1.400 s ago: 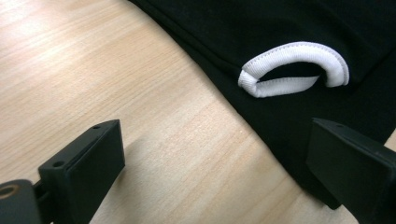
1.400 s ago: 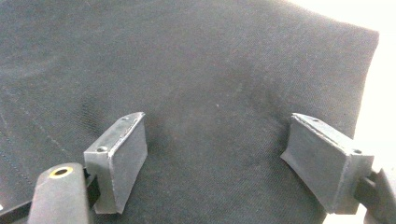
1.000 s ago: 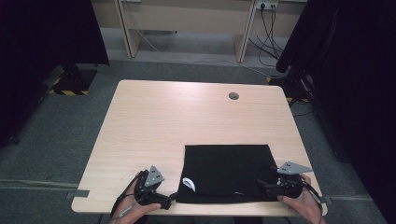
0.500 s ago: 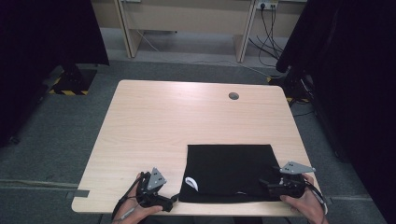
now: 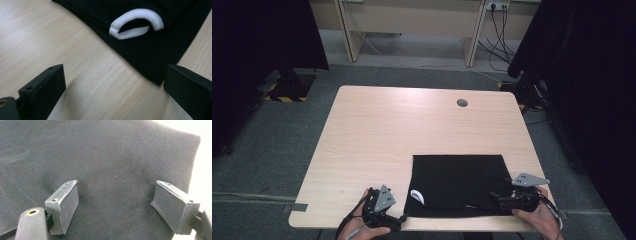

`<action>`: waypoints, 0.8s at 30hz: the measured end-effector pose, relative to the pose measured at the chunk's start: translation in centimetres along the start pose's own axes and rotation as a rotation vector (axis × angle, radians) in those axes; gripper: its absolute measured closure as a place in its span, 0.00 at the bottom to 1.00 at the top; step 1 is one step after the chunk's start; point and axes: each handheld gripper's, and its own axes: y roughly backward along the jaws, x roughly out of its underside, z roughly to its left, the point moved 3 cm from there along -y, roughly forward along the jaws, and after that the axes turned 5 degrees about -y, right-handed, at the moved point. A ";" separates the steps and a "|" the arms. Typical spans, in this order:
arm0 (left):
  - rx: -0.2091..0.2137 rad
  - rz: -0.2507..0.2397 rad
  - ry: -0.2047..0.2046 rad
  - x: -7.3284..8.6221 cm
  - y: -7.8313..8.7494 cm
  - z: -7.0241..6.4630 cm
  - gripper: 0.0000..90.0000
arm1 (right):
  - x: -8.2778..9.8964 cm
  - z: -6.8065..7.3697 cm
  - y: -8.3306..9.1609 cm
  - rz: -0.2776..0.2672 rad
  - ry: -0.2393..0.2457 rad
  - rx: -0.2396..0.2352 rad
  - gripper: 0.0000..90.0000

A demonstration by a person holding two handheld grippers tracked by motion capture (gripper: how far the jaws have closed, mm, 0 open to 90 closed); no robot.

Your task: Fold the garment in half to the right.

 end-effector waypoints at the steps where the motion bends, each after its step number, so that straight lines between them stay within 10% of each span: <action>1: 0.000 -0.006 -0.004 -0.2 -0.1 -0.2 0.03 | 0.0 0.0 0.0 0.000 0.000 0.000 0.24; 17: -0.016 0.028 -0.063 -3.6 -4.0 -1.1 0.05 | 0.0 0.1 0.0 0.000 -0.002 0.005 0.24; 24: 0.034 -0.023 -0.110 -4.1 -4.3 -1.2 0.43 | -0.1 0.0 -0.1 0.001 -0.007 0.010 0.24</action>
